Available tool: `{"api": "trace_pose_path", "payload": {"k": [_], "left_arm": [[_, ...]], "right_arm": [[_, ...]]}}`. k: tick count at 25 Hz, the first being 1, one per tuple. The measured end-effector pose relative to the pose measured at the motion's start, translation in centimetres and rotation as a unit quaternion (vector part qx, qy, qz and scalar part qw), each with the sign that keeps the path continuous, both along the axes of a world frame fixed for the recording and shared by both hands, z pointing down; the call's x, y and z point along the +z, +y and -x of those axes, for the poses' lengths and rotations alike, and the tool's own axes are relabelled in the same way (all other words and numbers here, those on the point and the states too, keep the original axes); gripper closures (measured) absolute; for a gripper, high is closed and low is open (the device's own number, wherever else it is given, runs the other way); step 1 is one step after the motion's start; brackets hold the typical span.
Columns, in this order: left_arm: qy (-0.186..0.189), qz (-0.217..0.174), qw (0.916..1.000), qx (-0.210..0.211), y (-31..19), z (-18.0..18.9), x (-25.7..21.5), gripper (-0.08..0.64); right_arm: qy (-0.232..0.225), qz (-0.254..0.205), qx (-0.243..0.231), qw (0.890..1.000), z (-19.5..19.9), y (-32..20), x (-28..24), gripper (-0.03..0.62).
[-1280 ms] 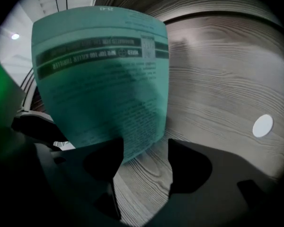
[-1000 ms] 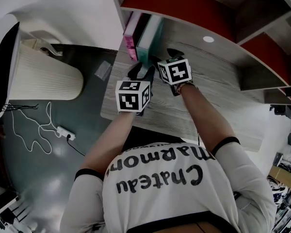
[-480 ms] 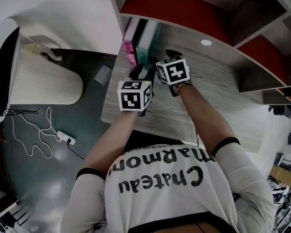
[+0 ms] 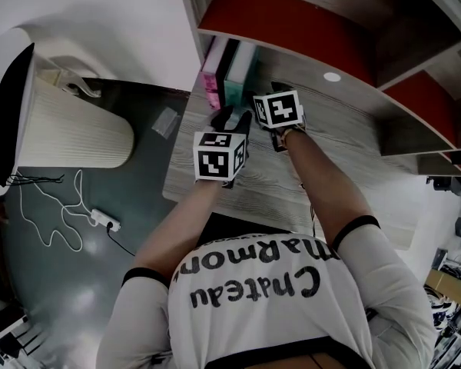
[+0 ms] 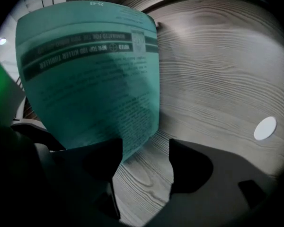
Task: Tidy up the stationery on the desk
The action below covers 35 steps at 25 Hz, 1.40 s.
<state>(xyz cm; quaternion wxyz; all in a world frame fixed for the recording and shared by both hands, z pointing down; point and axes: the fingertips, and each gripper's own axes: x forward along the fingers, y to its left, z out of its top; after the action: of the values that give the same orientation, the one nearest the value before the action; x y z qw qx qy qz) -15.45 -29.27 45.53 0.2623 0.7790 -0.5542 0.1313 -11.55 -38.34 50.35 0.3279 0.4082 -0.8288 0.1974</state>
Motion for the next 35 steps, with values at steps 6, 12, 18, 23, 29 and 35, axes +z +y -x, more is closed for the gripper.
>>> {"api": "trace_pose_path", "payload": {"k": [6, 12, 18, 23, 29, 35], "left_arm": [[0.0, 0.001, 1.0, 0.003, -0.5, 0.0, 0.1, 0.385], [-0.001, 0.002, 1.0, 0.0, -0.6, 0.4, 0.2, 0.385], [0.004, 0.005, 0.9999, -0.009, -0.6, 1.2, 0.1, 0.387], [0.003, 0.005, 1.0, -0.003, -0.3, 1.2, 0.0, 0.387], [0.009, 0.003, 0.9999, -0.007, 0.1, 1.2, -0.5, 0.387], [0.058, -0.018, 0.9978, -0.027, 1.5, 1.2, -2.6, 0.4]], "right_arm": [[-0.006, -0.003, 0.001, 1.0, 0.6, -0.6, 0.0, 0.293], [-0.015, 0.0, -0.001, 1.0, 1.3, -0.8, 0.1, 0.296], [-0.019, 0.008, -0.01, 1.0, 2.3, -0.3, 0.3, 0.287], [-0.027, 0.018, 0.0, 0.999, 2.2, -0.2, 0.4, 0.284], [-0.042, 0.026, 0.001, 0.999, 2.0, 0.8, -0.1, 0.27], [-0.125, 0.04, 0.032, 0.991, 0.2, 3.6, -3.3, 0.313]]}}
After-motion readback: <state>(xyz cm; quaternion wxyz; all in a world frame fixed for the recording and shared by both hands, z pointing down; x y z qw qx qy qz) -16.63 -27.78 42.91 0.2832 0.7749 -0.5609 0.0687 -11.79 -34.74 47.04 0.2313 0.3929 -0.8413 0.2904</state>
